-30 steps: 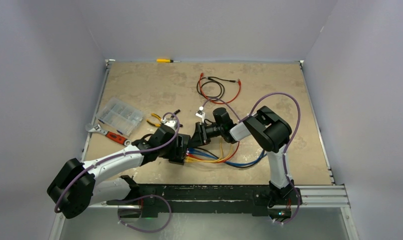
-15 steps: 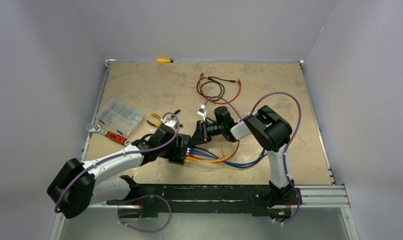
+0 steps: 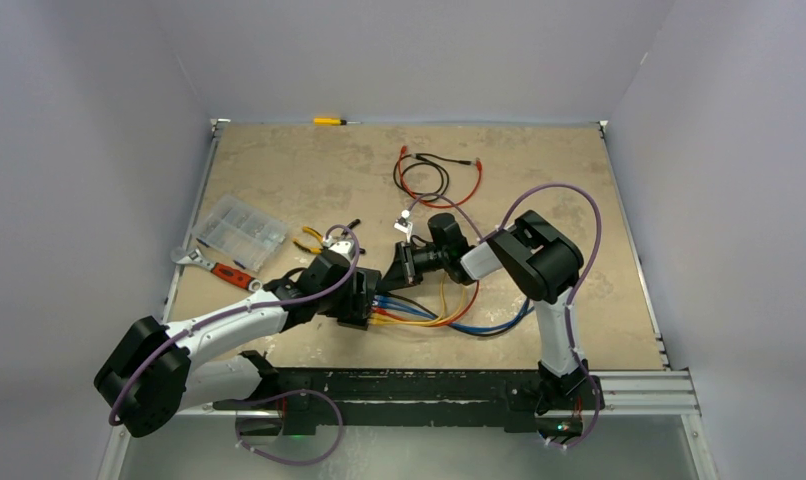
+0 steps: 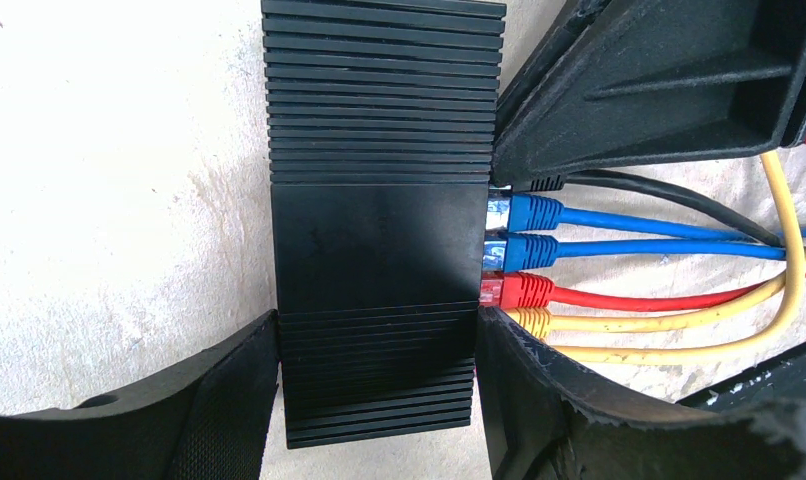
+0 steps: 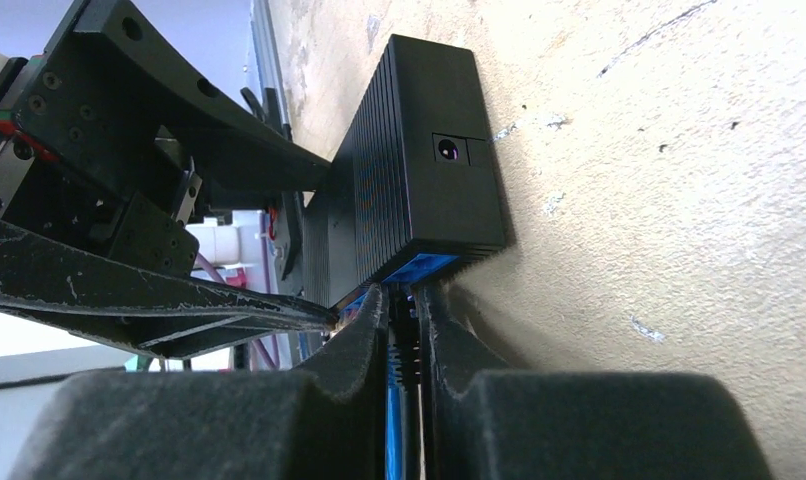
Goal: Pull the plug from the switch port
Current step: Place the connector at the center of the board, then pull the connector from the switch port, then pick up the connector from the center of the board, then place the connector at the center of the board.
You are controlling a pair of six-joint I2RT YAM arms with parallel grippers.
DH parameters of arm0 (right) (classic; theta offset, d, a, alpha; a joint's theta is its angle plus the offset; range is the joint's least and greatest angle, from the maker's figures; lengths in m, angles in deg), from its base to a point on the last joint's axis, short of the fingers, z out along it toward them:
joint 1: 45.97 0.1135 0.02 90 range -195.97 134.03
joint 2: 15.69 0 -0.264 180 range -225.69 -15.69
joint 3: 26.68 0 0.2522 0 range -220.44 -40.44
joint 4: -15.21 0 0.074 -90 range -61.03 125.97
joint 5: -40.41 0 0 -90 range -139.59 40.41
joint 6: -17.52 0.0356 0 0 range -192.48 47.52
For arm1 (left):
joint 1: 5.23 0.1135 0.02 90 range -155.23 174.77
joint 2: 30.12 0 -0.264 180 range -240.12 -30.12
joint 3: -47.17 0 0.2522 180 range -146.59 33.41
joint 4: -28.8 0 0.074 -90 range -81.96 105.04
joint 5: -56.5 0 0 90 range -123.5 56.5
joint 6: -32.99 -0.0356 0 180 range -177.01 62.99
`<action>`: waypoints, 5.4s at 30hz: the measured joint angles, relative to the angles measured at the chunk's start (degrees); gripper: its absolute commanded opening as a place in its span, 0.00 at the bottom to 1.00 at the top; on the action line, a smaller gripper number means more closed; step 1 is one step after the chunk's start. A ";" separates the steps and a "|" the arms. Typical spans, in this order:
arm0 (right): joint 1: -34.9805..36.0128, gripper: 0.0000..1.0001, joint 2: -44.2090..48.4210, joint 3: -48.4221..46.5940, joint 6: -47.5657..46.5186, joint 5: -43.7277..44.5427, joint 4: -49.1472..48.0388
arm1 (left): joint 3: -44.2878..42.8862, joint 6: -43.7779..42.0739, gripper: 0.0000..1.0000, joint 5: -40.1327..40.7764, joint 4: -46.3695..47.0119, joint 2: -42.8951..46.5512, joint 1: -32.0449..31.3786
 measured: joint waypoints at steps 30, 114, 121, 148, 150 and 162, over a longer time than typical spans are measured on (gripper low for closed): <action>0.44 0.00 5.11 1.95 -6.49 4.04 5.16 | -1.53 4.66 0.00 3.56 -2.27 -1.16 -0.90; 3.54 0.08 21.57 -3.32 -21.46 39.60 44.52 | 0.15 1.55 0.00 1.84 2.47 -1.05 0.39; 3.54 0.00 21.62 -3.54 -21.46 39.65 44.63 | 0.15 1.55 0.00 1.84 2.47 -1.05 0.39; 3.54 0.00 39.60 -9.84 -18.60 37.29 44.37 | -0.55 1.11 0.00 1.64 2.49 -2.38 0.39; 3.54 0.00 41.00 -10.21 -18.21 36.83 44.22 | -0.55 1.09 0.00 1.60 2.60 -2.49 0.39; 3.54 0.00 47.43 -13.81 -15.85 34.88 39.23 | -0.55 1.11 0.00 1.40 3.56 -3.10 0.39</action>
